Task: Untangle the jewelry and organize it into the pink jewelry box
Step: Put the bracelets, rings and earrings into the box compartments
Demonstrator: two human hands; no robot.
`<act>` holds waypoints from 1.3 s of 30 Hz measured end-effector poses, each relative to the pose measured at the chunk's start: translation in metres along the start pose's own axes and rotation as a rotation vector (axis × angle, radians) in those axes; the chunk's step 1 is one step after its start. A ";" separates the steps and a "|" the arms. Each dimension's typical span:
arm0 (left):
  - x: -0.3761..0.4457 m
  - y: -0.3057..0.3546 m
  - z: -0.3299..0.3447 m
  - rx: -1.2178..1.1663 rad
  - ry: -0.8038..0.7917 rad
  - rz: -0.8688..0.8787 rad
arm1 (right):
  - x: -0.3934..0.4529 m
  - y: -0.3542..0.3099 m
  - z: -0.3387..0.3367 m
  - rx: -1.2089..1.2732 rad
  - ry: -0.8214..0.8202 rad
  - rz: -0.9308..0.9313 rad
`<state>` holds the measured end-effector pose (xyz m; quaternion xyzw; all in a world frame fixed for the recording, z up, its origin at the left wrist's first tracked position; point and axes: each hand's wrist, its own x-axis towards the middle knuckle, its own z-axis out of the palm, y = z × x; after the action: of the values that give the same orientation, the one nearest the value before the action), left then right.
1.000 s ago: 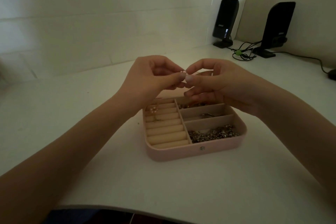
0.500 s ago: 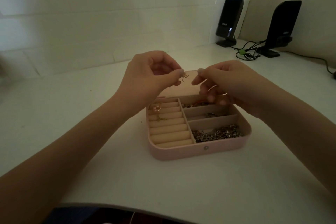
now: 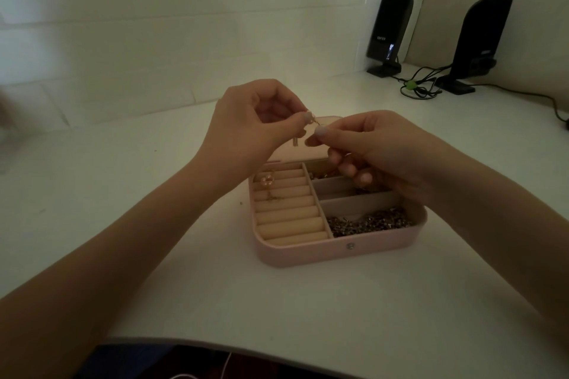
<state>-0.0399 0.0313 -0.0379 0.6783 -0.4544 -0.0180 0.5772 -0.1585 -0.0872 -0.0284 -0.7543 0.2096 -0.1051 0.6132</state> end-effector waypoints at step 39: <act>0.002 0.004 -0.002 -0.447 -0.224 -0.432 | -0.003 -0.014 -0.007 0.411 -0.086 -0.018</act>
<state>-0.0397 0.0319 -0.0327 0.6094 -0.3455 -0.3134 0.6411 -0.1615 -0.0901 -0.0132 -0.6190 0.1508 -0.1187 0.7616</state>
